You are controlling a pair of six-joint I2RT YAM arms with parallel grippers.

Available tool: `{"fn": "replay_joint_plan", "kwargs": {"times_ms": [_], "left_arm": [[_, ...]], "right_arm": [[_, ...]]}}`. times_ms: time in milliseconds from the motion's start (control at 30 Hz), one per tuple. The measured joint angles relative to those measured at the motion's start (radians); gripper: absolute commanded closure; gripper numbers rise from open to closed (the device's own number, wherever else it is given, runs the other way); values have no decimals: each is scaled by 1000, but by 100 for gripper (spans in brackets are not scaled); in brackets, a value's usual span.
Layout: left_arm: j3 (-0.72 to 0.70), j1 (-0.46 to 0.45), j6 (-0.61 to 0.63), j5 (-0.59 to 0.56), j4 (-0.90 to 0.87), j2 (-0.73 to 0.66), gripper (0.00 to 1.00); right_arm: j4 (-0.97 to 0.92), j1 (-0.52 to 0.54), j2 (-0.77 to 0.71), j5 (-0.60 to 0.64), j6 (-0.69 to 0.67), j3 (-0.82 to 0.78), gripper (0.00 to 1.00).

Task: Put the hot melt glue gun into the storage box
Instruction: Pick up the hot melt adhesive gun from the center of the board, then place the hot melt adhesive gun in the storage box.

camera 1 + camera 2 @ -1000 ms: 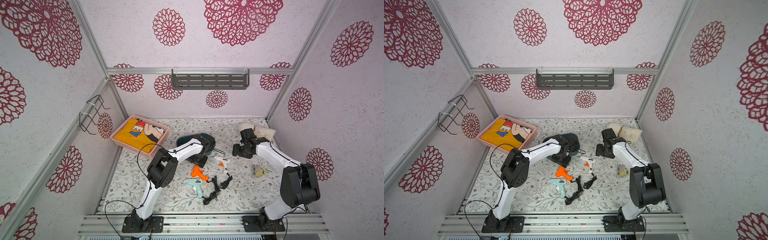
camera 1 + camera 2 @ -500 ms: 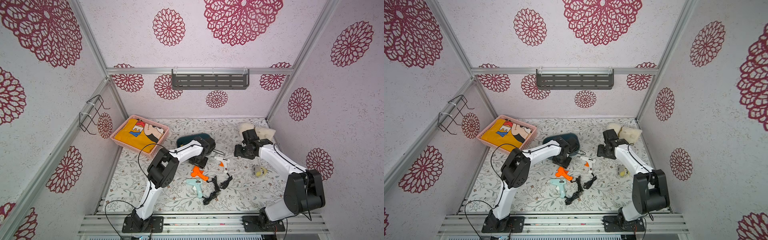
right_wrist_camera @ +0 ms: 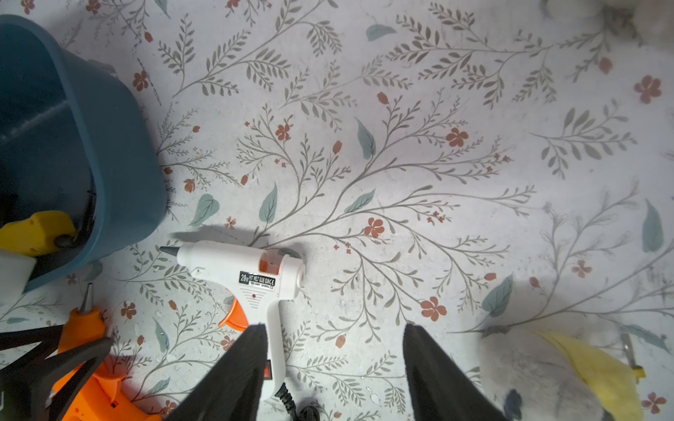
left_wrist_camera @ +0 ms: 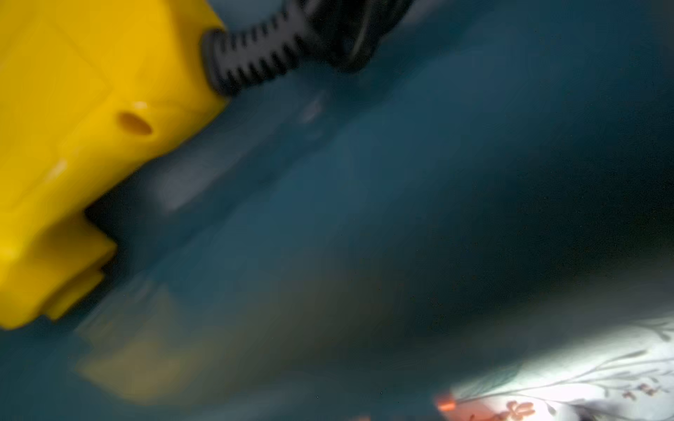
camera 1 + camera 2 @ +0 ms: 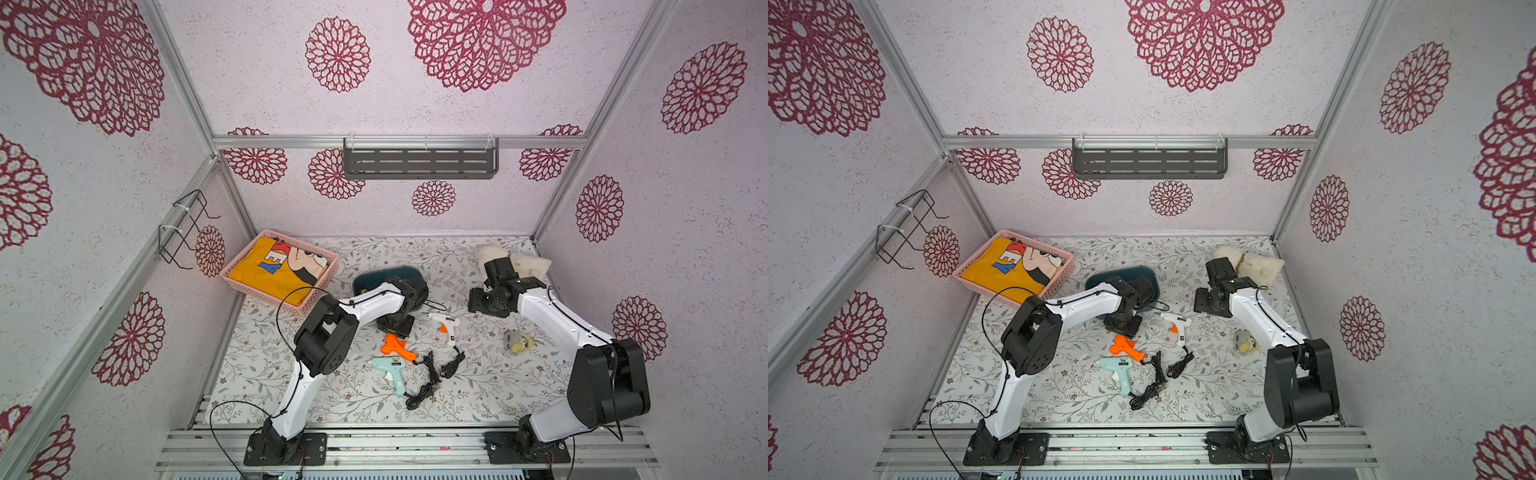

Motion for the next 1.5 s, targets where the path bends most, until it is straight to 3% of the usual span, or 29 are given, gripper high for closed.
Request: {"fn": "replay_joint_plan", "kwargs": {"times_ms": [167, 433, 733, 833, 967, 1267, 1500], "left_arm": [[0, 0, 4, 8, -1, -1, 75], [10, 2, -6, 24, -104, -45, 76], [198, 2, -74, 37, -279, -216, 77], [276, 11, -92, 22, -316, -220, 83], [355, 60, -135, -5, -341, -203, 85], [555, 259, -236, -8, -330, -115, 88], [568, 309, -298, -17, -291, -47, 90]], "right_arm": [[0, 0, 0, 0, 0, 0, 34], [-4, 0, 1, 0, 0, 0, 34], [-9, 0, 45, -3, 0, 39, 34], [-2, 0, 60, -5, 0, 42, 34], [0, 0, 85, -11, 0, 55, 34], [21, 0, 95, -24, 8, 93, 34], [27, 0, 95, -26, 16, 93, 34]]}}
